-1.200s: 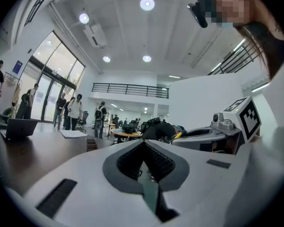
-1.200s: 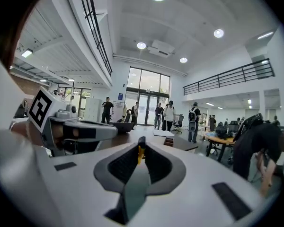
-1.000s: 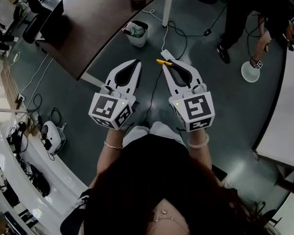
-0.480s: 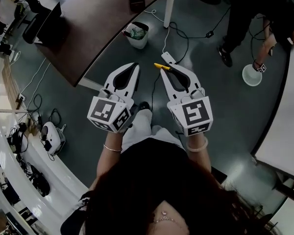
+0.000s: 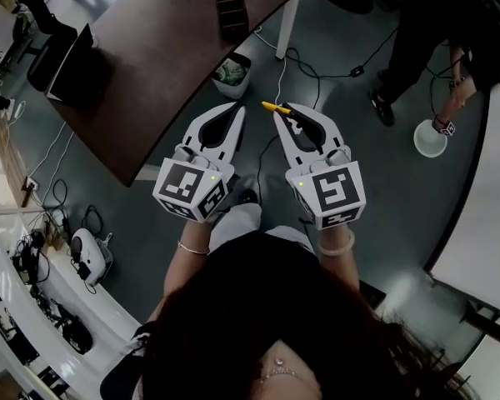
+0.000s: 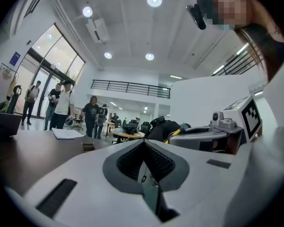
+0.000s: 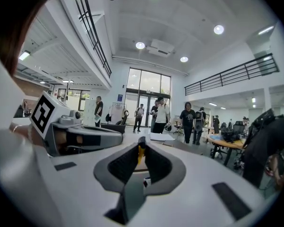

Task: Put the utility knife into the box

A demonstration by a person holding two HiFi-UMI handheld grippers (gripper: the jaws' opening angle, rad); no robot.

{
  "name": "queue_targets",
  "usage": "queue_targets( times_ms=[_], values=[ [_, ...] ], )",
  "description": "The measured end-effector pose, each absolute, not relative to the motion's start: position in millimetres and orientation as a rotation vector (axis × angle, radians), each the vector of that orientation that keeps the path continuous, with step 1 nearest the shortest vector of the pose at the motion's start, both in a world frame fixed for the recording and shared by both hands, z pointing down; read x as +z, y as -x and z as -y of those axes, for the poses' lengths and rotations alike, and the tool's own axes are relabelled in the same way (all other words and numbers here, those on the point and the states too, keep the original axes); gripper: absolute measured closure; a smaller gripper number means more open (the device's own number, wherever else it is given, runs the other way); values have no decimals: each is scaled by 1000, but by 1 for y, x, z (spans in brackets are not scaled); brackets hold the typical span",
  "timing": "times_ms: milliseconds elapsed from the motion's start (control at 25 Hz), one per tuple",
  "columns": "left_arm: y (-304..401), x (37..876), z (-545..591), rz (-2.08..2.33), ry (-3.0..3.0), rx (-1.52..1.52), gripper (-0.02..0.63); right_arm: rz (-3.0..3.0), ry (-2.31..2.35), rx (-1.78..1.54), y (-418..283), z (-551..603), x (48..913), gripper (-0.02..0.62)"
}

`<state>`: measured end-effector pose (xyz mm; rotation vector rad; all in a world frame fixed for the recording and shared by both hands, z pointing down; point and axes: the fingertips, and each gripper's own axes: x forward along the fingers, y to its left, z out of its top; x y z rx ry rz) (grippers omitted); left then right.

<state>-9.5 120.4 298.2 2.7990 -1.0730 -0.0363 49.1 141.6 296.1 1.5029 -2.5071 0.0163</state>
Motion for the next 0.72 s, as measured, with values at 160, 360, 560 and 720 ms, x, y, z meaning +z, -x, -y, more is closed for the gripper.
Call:
queue_targets(
  times_ms=[160, 360, 560, 720],
  values=[
    [13, 298, -81, 1051, -2797, -45, 604, 2489, -1519, 16, -45, -102, 294, 541],
    [13, 306, -44, 1046, -2775, -39, 604, 2481, -1521, 47, -45, -68, 300, 541],
    [-1, 321, 2, 1061, -2746, -25, 604, 2500, -1513, 69, -62, -20, 311, 541],
    [-17, 322, 50, 1089, -2727, -58, 604, 2537, -1462, 52, -73, 33, 313, 541]
  ],
)
